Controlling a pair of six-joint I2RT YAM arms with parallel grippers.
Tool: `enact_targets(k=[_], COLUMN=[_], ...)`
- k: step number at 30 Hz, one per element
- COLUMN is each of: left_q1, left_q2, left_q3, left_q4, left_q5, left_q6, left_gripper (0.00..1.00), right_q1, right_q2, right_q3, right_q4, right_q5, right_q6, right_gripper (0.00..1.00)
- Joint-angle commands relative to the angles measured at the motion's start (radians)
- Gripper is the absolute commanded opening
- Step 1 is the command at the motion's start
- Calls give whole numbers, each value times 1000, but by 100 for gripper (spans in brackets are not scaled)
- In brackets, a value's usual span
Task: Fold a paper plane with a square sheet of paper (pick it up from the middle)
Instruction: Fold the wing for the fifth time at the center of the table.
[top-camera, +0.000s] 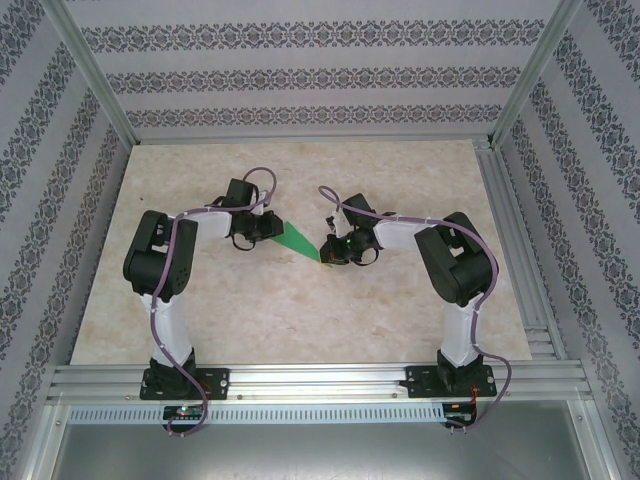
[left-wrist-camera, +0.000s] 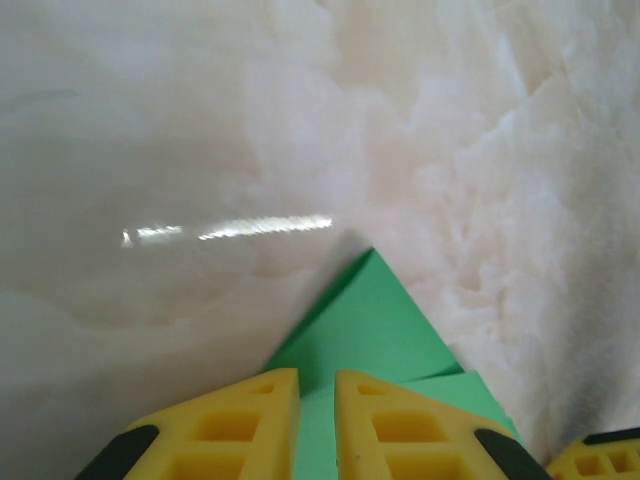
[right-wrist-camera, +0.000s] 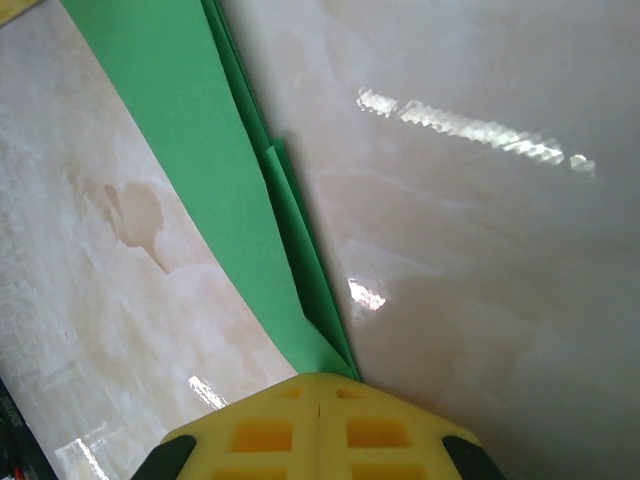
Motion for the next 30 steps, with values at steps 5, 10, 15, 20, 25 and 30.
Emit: enact_targets(k=[5,10,15,20,25,30], left_q1=[71,89,89,78,-9,-162], left_q2=[39,10,-81,-209,-303,-275], left_q3=[50,68,30,-75,-172,-199], left_q4=[-65,-84,-75,-13,54,127], left_q5=[-116,-123,-119,-110,-89,-88], left_q6=[61,65,35,-36,-120,-207], left_gripper=[19,19,20,22,23,22], right_q1=[-16,-16,-15,-16,-16,-14], right_q2=[89,86,80,81,84,87], right_q3=[-58,-57,-52,-49,-51,-47], right_q4=[-126,-123,-118,-121,-121,-121], right_q5=[179,176,166,166,170,170], right_q6=[-34,-32,-29,-30,-29,-30], right_gripper=[1,1,1,2,2,2])
